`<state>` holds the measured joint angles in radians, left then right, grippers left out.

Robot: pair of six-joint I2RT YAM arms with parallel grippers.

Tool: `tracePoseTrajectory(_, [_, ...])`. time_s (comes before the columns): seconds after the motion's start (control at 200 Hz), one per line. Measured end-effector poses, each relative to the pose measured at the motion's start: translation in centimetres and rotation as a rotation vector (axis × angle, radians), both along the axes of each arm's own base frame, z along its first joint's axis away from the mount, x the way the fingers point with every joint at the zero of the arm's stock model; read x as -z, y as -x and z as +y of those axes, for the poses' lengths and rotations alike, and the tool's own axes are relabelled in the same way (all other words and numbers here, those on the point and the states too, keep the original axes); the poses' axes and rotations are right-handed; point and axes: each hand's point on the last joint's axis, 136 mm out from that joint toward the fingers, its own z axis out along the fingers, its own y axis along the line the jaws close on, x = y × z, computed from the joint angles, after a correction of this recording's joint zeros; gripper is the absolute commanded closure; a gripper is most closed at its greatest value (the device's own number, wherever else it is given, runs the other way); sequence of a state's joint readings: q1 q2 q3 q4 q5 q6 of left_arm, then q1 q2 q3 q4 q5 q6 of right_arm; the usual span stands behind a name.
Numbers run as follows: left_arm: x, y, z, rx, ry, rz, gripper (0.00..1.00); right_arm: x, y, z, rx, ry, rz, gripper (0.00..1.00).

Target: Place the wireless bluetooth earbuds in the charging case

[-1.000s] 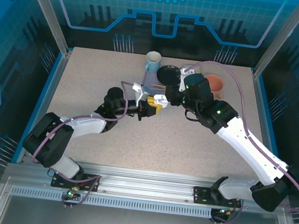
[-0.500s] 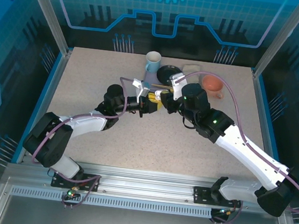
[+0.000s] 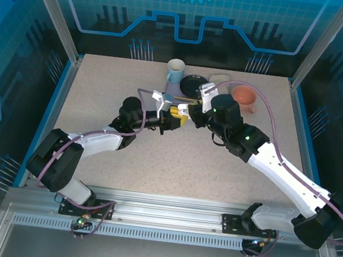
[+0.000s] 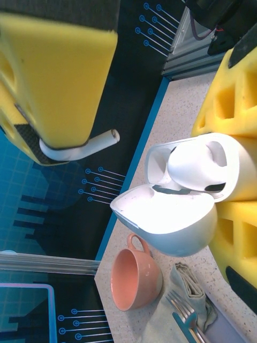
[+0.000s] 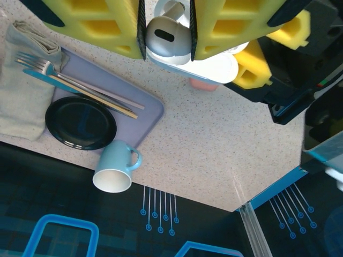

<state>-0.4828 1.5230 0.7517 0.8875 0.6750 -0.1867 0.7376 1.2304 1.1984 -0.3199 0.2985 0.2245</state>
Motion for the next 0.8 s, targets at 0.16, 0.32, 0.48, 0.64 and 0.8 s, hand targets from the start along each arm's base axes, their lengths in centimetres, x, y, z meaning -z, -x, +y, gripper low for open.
tracePoseTrajectory(0.16, [0.0,0.0,0.0,0.000,0.000,0.000,1.00,0.9,-0.2,-0.4,0.008,-0.012,0.031,0.74])
tracePoseTrajectory(0.32, [0.0,0.0,0.0,0.002,0.000,0.000,1.00,1.5,0.0,-0.1,-0.004,-0.021,0.053,0.75])
tracePoseTrajectory(0.48, [-0.3,0.0,-0.1,0.004,0.002,-0.004,1.00,1.7,-0.1,0.1,-0.006,-0.023,0.056,0.75])
tracePoseTrajectory(0.64, [-0.4,-0.1,-0.1,0.004,0.002,-0.005,1.00,2.1,-0.4,0.1,-0.002,-0.017,0.064,0.75])
tracePoseTrajectory(0.8, [-0.4,-0.1,-0.1,0.004,0.002,-0.004,1.00,2.3,-0.4,0.1,-0.003,-0.014,0.067,0.75])
